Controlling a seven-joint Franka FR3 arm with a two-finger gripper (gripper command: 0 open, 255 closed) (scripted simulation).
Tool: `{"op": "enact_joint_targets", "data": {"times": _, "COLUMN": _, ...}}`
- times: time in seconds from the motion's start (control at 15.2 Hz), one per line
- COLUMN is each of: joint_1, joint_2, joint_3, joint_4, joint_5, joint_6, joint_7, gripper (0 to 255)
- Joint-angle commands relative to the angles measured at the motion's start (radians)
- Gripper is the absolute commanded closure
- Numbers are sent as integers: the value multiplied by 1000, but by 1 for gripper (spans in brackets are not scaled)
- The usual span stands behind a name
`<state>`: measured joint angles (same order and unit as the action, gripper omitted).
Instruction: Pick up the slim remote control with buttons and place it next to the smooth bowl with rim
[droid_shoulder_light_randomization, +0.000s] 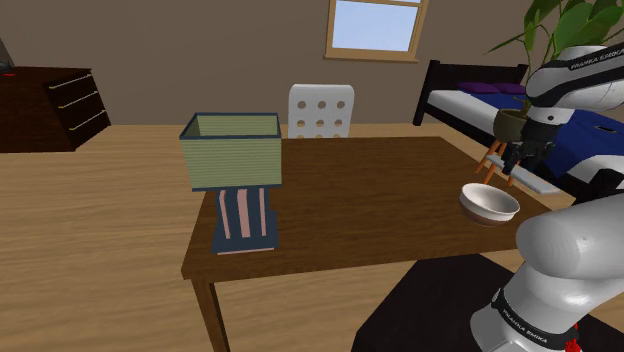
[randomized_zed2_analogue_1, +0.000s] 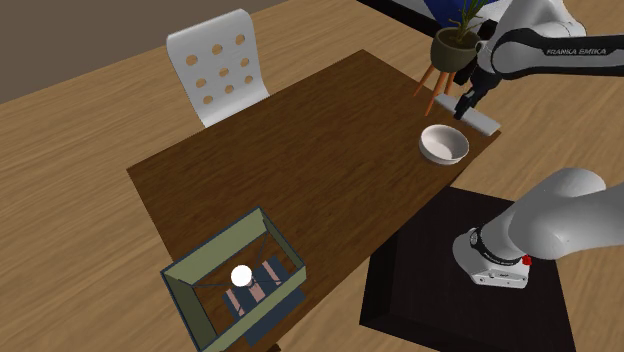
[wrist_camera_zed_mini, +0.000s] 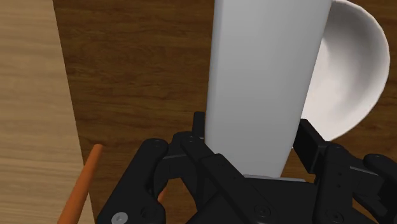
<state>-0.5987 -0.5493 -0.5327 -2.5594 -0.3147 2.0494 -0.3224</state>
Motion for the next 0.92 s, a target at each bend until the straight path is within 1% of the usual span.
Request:
{"op": "enact_joint_targets", "data": {"times": 0.0, "joint_1": -10, "joint_2": 35, "joint_3": -49, "joint_4": 31, "joint_5": -9, "joint_6": 12, "joint_7": -57, "gripper": 255}}
{"op": "enact_joint_targets", "data": {"times": 0.33, "joint_1": -14, "joint_2": 136, "joint_3": -171, "joint_4": 135, "joint_5": 0, "joint_6": 29, "joint_7": -202, "gripper": 255}}
{"op": "enact_joint_targets", "data": {"times": 0.59, "joint_1": 0, "joint_2": 235, "joint_3": -271, "joint_4": 229, "joint_5": 42, "joint_6": 43, "joint_7": -326, "gripper": 255}}
{"op": "enact_joint_targets", "data": {"times": 0.86, "joint_1": 7, "joint_2": 267, "joint_3": -292, "joint_4": 197, "joint_5": 54, "joint_6": 103, "joint_7": -337, "gripper": 255}}
